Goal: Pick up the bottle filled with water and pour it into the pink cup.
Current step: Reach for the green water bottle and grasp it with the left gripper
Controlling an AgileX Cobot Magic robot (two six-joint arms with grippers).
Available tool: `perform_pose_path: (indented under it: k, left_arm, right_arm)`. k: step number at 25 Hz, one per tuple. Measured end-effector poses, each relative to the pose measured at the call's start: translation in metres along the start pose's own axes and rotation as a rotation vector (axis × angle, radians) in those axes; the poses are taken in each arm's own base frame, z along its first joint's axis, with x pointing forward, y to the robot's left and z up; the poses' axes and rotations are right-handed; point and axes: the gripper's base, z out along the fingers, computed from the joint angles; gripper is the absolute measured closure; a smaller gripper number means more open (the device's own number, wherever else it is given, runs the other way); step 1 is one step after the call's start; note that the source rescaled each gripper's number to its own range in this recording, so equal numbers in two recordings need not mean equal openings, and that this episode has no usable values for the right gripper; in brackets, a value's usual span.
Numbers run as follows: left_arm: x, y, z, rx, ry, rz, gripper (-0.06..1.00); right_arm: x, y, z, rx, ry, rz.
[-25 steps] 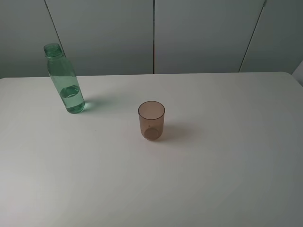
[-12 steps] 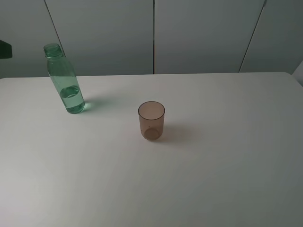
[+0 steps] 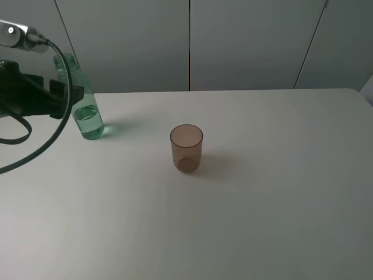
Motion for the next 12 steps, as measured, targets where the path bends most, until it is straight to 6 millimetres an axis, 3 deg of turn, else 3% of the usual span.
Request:
perform_pose_path:
  k: [12]
  left_arm:
    - [0.052,0.011,0.032,-0.166,0.019,-0.04,-0.06]
  right_arm:
    - [0.0,0.0,0.0,0.0,0.0,0.0]
